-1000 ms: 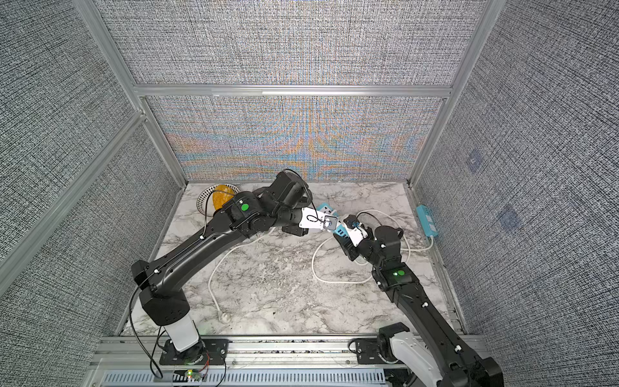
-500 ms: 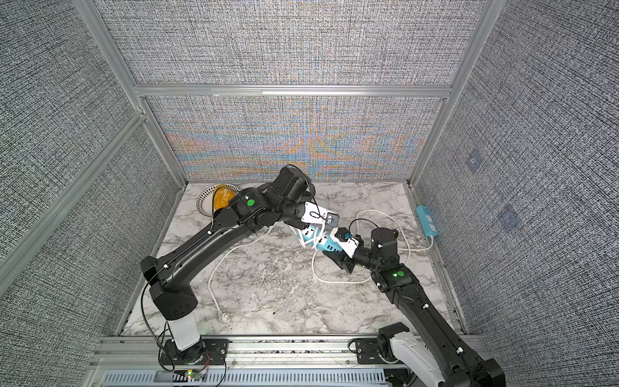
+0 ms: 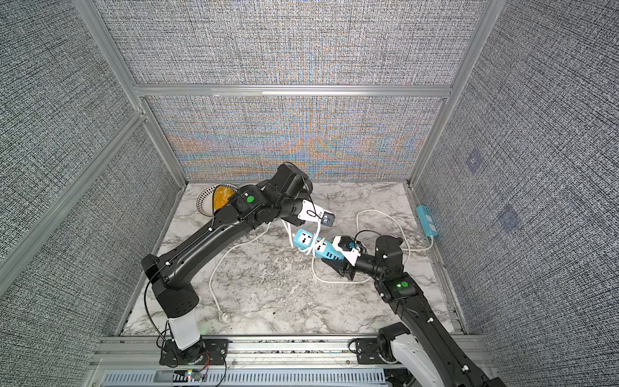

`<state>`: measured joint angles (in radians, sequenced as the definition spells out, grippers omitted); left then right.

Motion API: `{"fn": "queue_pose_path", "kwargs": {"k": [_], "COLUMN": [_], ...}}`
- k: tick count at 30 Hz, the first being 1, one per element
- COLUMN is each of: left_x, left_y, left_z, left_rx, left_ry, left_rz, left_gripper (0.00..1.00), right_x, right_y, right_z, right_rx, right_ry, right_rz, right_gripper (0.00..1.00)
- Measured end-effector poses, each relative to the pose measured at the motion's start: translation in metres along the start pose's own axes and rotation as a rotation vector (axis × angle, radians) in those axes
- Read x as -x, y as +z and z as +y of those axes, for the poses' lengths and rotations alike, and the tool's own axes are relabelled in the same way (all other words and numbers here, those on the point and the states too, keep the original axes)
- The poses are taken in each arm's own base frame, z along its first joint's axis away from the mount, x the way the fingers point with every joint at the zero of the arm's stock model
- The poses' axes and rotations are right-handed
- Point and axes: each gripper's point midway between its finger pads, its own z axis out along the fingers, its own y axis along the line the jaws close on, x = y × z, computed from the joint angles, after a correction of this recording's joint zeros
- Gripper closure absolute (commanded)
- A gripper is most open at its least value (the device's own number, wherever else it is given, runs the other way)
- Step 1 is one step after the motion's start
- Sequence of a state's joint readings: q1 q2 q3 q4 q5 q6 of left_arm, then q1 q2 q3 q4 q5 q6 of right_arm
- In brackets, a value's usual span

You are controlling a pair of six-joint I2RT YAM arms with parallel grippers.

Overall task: Wrap the cord around the power strip
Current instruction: Wrap the power cord around the power strip.

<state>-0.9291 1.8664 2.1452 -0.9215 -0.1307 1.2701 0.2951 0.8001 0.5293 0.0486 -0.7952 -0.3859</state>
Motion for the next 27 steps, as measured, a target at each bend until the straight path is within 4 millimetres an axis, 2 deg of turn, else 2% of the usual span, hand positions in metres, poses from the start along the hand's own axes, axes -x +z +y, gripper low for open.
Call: {"fn": "queue_pose_path", "kwargs": {"k": [7,14,18,27], "left_x": [0.017,0.024,0.024,0.028], "left_y": [0.011,0.019,0.018,0.01], "left_z": [-0.002,-0.009,-0.009,-0.009], "left_rx": [-0.03,-0.071,-0.093,-0.137], "left_ry": [-0.014,-0.072,-0.142,-0.238], "left_rz": [-0.082,-0.143,-0.197,-0.295], "left_gripper": [0.98,0.95,0.92,0.93], "right_x": [0.013,0.037,0.056,0.066], "right_y": [0.002,-0.012,-0.021,-0.028], "right_z": [0.015,0.025,0.028,0.027], "right_rx": [0.08,0.068,0.051,0.019], "right_ry": [-0.007,-0.05,-0.086,-0.11], "right_rz": [-0.071,-0.191,-0.257,-0.287], "right_gripper": [1.0,1.0,1.0,1.0]}}
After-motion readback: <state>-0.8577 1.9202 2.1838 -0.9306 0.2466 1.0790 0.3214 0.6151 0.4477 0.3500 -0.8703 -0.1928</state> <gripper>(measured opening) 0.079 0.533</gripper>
